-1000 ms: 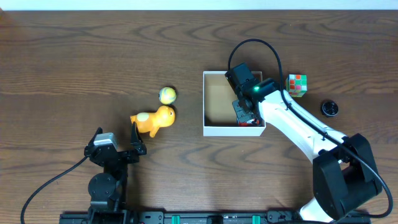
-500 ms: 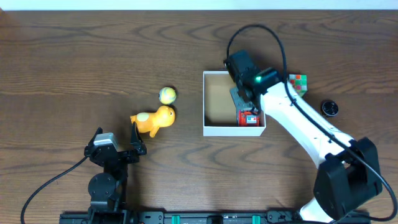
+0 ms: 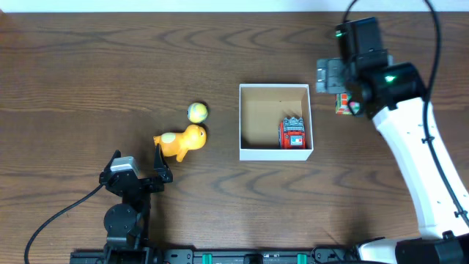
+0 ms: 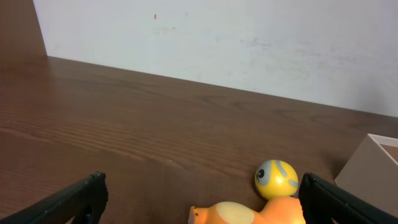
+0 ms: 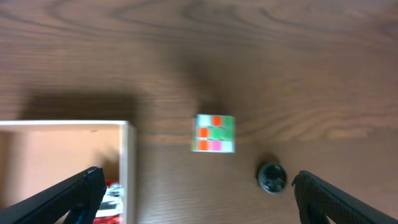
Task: Pack container
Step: 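Open right gripper, release toy robot, and lift out of box, then lower right gripper onto the Rubik's cube and grasp it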
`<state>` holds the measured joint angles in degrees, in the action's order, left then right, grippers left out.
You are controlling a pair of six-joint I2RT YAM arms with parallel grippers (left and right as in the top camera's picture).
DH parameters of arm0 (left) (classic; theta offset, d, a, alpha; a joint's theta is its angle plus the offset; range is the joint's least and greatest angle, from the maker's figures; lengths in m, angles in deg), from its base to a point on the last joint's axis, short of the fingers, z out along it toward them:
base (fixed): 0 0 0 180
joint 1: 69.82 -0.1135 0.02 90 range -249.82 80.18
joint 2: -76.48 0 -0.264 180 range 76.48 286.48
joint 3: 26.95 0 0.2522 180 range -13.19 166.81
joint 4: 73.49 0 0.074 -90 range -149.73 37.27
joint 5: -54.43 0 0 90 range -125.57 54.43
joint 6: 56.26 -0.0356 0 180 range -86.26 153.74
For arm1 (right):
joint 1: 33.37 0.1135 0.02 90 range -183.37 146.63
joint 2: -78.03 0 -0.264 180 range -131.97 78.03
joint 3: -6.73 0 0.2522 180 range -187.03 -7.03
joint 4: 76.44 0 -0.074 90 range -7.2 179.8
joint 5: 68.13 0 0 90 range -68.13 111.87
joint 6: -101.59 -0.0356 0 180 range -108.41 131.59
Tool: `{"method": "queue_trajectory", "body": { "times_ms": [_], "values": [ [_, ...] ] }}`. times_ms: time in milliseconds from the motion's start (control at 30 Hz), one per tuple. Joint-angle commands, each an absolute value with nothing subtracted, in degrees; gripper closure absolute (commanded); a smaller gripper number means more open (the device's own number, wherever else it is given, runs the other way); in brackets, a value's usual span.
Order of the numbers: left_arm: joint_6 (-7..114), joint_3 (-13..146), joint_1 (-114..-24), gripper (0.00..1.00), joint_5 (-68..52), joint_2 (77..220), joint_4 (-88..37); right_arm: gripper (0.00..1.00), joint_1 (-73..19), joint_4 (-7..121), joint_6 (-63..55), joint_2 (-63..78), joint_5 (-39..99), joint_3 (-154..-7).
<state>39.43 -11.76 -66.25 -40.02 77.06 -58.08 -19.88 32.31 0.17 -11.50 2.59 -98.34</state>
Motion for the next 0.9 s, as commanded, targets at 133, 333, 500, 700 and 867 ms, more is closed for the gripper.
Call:
{"method": "queue_trajectory", "body": {
  "times_ms": [133, 333, 500, 700, 867],
  "values": [
    [38.47, -12.96, -66.27, 0.02, -40.50, 76.71, -55.96, 0.01, -26.06, 33.84, -0.18, -12.07, 5.65, -97.50],
    [38.47, -12.96, -66.27, 0.02, -40.50, 76.71, -55.96, 0.01, -30.00, 37.40, -0.11, -12.42, 9.84, -93.59],
    [38.47, -12.96, -66.27, 0.02, -40.50, 76.71, -55.96, 0.01, -32.73, 39.06, 2.40, -15.39, 11.31, -91.38],
    [38.47, -12.96, -66.27, 0.02, -40.50, 76.71, -55.96, 0.01, -33.58, 41.68, 7.63, -20.66, 13.08, -91.38],
    [38.47, -12.96, -66.27, 0.02, -40.50, 76.71, -55.96, 0.01, -33.58, 45.14, 8.70, -24.55, 14.85, -91.38]
  ]
}}
